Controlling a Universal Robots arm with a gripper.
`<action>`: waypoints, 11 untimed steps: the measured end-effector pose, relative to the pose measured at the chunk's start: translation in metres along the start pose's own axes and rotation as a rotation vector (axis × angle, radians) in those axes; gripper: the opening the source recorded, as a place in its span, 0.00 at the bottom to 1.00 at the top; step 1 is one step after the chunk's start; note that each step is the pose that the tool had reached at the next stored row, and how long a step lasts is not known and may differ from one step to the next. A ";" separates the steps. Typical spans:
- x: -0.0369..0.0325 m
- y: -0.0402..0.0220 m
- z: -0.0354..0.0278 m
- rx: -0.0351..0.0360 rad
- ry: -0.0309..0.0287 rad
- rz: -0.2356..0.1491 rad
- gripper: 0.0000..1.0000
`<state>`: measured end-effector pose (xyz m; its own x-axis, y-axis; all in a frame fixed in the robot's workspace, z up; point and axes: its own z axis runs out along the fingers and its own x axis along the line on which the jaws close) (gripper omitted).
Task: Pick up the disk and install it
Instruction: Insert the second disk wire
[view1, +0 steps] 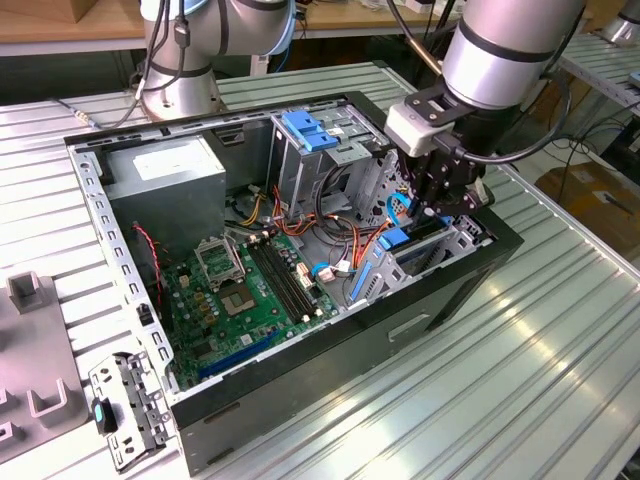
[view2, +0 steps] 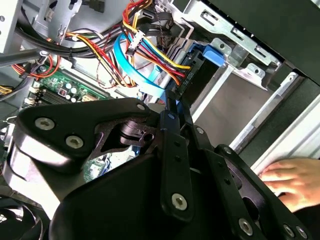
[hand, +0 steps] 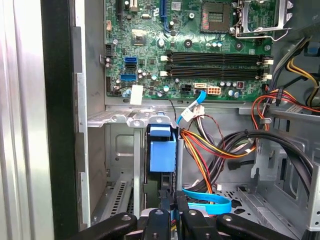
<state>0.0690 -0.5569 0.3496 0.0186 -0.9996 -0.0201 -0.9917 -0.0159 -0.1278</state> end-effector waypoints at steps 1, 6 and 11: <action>0.0006 0.0001 0.0004 0.0001 -0.0021 0.000 0.16; 0.0006 0.0001 0.0011 0.0000 -0.0024 0.000 0.16; 0.0007 0.0006 0.0048 0.0001 -0.0022 0.000 0.16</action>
<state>0.0690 -0.5574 0.3447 0.0187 -0.9996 -0.0223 -0.9917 -0.0157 -0.1278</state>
